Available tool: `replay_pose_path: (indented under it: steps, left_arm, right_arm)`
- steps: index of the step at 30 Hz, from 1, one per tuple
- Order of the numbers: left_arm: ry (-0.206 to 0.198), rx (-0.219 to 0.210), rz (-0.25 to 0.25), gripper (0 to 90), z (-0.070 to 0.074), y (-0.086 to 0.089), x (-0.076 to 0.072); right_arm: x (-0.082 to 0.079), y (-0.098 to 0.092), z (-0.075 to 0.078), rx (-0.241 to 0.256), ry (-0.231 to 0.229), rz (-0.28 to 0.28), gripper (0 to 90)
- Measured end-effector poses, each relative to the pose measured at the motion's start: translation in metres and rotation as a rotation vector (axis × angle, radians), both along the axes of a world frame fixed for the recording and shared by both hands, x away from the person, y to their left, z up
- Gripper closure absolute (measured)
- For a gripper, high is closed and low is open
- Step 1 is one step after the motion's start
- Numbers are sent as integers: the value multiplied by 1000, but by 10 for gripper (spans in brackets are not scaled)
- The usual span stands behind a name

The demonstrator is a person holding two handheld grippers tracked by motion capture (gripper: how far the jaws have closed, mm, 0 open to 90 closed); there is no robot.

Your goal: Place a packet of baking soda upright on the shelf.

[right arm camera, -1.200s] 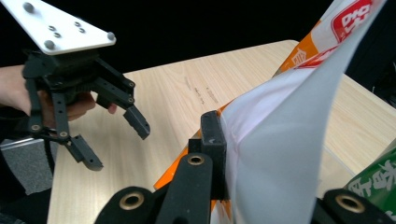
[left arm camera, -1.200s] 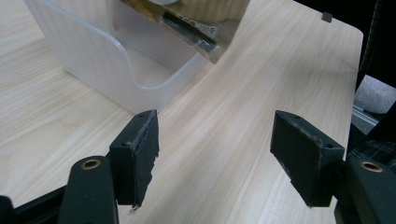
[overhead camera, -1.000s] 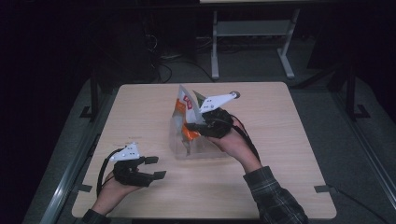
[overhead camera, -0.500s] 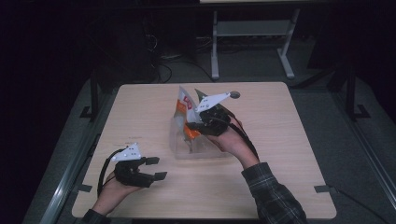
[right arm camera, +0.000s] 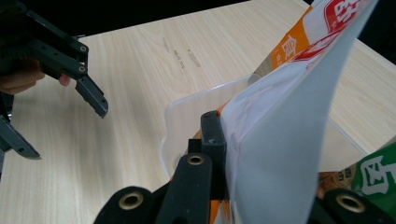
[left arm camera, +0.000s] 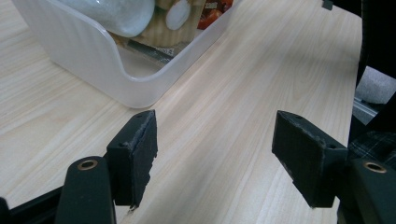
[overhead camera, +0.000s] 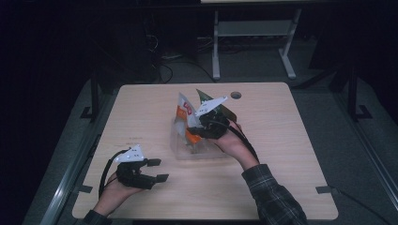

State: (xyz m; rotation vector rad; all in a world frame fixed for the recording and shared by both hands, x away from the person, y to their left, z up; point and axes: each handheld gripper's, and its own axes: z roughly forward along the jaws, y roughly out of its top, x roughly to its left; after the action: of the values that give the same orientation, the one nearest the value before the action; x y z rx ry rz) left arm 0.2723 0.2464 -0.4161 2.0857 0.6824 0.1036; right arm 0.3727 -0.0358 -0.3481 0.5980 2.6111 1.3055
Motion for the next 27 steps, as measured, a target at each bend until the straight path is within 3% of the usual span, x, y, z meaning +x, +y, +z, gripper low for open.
replay_pose_path:
  steps: [4, 6, 12, 13, 14, 18, 20, 22, 27]
  left_arm:
    - [-2, 13, -11, 300, -1, -2, 0]
    - [-3, 21, -16, 299, -2, -3, 0]
    - [4, 37, -22, 296, -3, -3, 0]
    - [-2, 37, -23, 296, -3, -3, 1]
    - [-2, 37, -23, 295, -3, -3, 1]
    - [5, 31, -13, 292, -4, -3, 1]
    - [3, 30, -12, 289, -4, -3, 1]
    - [5, 35, -14, 284, -4, -4, 2]
    - [2, 47, -29, 273, -4, -8, 4]
  right_arm:
    - [2, 1, -4, 7, 24, -15, 889]
    - [4, 2, -8, -12, 16, -16, 878]
    - [4, 2, -9, 28, 29, -21, 822]
    - [2, 2, -8, 26, 28, -34, 765]
    - [2, 2, -8, 26, 28, -34, 765]
    - [-4, -1, -9, 25, 7, -65, 542]
    - [-5, -2, -9, 24, -2, -72, 519]
    - [-10, -6, -10, 34, -3, -88, 432]
    - [-18, -15, -9, 52, -2, -93, 373]
